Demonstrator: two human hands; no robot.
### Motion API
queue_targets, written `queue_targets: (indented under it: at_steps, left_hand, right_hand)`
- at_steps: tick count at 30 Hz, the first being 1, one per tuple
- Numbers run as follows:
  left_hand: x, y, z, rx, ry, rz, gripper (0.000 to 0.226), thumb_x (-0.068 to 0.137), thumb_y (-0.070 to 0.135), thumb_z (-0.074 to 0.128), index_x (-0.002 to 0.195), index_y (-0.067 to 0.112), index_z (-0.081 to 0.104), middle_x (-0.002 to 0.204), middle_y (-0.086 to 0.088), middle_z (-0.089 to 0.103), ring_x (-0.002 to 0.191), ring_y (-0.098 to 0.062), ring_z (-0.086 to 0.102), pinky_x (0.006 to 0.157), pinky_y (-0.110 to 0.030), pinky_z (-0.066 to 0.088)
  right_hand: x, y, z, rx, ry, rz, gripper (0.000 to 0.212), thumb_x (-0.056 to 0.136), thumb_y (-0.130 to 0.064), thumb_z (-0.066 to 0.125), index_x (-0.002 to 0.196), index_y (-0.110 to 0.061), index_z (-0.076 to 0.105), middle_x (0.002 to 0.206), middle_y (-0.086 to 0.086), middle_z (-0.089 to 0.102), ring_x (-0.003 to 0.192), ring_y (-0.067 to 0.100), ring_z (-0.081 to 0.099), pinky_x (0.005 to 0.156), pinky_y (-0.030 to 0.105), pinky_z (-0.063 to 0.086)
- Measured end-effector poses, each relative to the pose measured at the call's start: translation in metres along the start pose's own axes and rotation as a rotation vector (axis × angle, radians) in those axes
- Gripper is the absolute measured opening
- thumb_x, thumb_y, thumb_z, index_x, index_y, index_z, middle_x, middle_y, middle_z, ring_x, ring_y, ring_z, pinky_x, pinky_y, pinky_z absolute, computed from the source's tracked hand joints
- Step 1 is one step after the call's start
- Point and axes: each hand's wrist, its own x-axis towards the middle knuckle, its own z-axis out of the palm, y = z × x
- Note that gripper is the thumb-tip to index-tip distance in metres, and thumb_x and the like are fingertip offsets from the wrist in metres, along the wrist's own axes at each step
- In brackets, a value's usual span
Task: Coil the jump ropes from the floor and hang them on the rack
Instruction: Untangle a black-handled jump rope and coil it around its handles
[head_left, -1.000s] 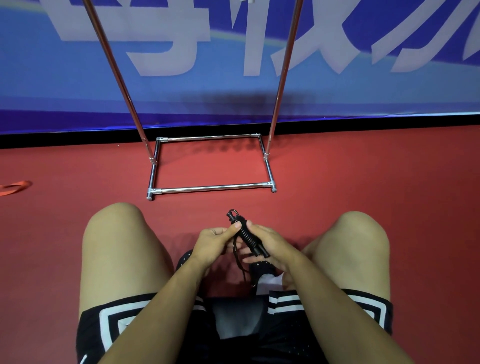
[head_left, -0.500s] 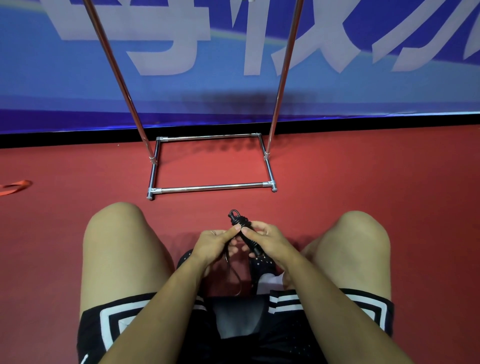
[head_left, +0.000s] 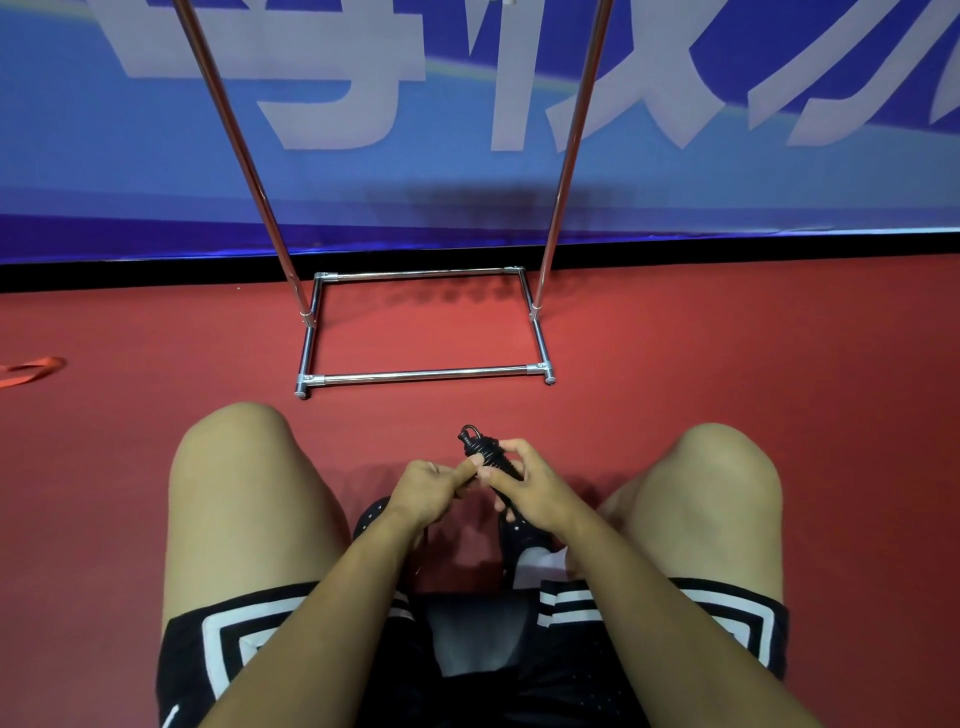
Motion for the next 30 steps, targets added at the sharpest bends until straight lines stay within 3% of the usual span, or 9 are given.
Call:
queue_targets:
  at_steps: [4,8,11,14,16,19,23,27,30]
  left_hand:
    - [-0.002,0.002,0.001,-0.05,0.014,0.009,0.047,0.083,0.053,0.078,0.061,0.012,0.073,0.058,-0.007,0.054,0.044,-0.015,0.029,0.043,-0.025,0.023]
    - [-0.008,0.003,0.0,-0.081,-0.015,-0.032,0.047,0.083,0.057,0.075,0.073,0.012,0.082,0.064,-0.003,0.069,0.046,-0.014,0.046,0.044,-0.021,0.037]
    - [-0.007,0.0,0.001,-0.079,0.003,-0.069,0.057,0.084,0.058,0.075,0.077,0.002,0.078,0.063,-0.006,0.07,0.043,-0.015,0.051,0.042,-0.02,0.041]
    - [-0.006,-0.001,0.003,-0.053,0.013,-0.061,0.064,0.083,0.062,0.073,0.077,-0.002,0.075,0.068,-0.009,0.074,0.047,-0.019,0.055,0.051,-0.027,0.045]
    - [-0.006,0.001,0.003,-0.026,-0.003,-0.041,0.066,0.084,0.067,0.069,0.074,0.002,0.075,0.067,-0.011,0.074,0.047,-0.02,0.05,0.05,-0.028,0.04]
    - [-0.008,0.003,0.004,-0.03,-0.004,0.013,0.076,0.084,0.073,0.063,0.072,-0.001,0.075,0.058,-0.006,0.066,0.044,-0.015,0.044,0.05,-0.025,0.036]
    - [-0.005,0.0,0.001,-0.059,0.051,0.033,0.07,0.08,0.069,0.071,0.075,-0.001,0.073,0.055,-0.003,0.054,0.043,-0.013,0.039,0.047,-0.023,0.032]
    - [-0.002,-0.003,-0.001,-0.045,0.06,0.031,0.079,0.075,0.072,0.073,0.084,-0.007,0.075,0.064,-0.006,0.055,0.052,-0.018,0.04,0.051,-0.025,0.034]
    - [-0.003,-0.003,-0.001,-0.031,0.021,0.039,0.076,0.076,0.073,0.07,0.077,-0.003,0.076,0.064,-0.011,0.055,0.046,-0.016,0.037,0.047,-0.024,0.031]
  right_hand:
    - [-0.001,-0.004,0.001,-0.001,0.033,-0.018,0.033,0.102,-0.037,0.061,0.128,-0.023,0.048,0.087,0.001,0.068,0.058,0.008,0.06,0.053,0.024,0.048]
    - [0.004,-0.003,0.0,0.113,0.053,-0.01,0.025,0.11,-0.036,0.041,0.127,-0.019,0.047,0.098,0.018,0.069,0.062,0.015,0.062,0.052,0.026,0.049]
    - [0.005,0.001,-0.002,0.07,0.079,-0.01,0.018,0.109,-0.033,0.047,0.126,-0.026,0.047,0.096,0.006,0.072,0.066,0.013,0.063,0.061,0.026,0.051]
    - [0.007,0.005,-0.004,0.04,0.097,-0.052,0.023,0.105,-0.032,0.057,0.127,-0.03,0.05,0.088,-0.001,0.069,0.072,0.007,0.06,0.075,0.029,0.051]
    - [0.007,0.005,-0.006,0.029,0.123,-0.06,0.026,0.102,-0.03,0.062,0.126,-0.033,0.052,0.083,-0.002,0.065,0.07,0.005,0.058,0.072,0.025,0.046]
    - [0.004,0.001,-0.009,0.003,0.12,-0.074,0.029,0.098,-0.028,0.068,0.121,-0.039,0.056,0.094,0.003,0.069,0.079,0.007,0.061,0.074,0.022,0.045]
    - [-0.001,-0.005,-0.008,0.019,0.054,-0.071,0.026,0.105,-0.022,0.057,0.128,-0.033,0.059,0.109,0.009,0.072,0.091,0.003,0.064,0.077,0.008,0.045]
    - [-0.003,-0.007,-0.007,0.021,0.026,-0.068,0.025,0.104,-0.022,0.059,0.126,-0.034,0.061,0.116,0.003,0.067,0.101,0.007,0.065,0.078,0.012,0.047]
    - [-0.003,-0.007,-0.01,0.015,0.087,-0.033,0.035,0.097,-0.026,0.07,0.127,-0.037,0.057,0.122,-0.001,0.055,0.093,0.008,0.061,0.069,0.01,0.047]
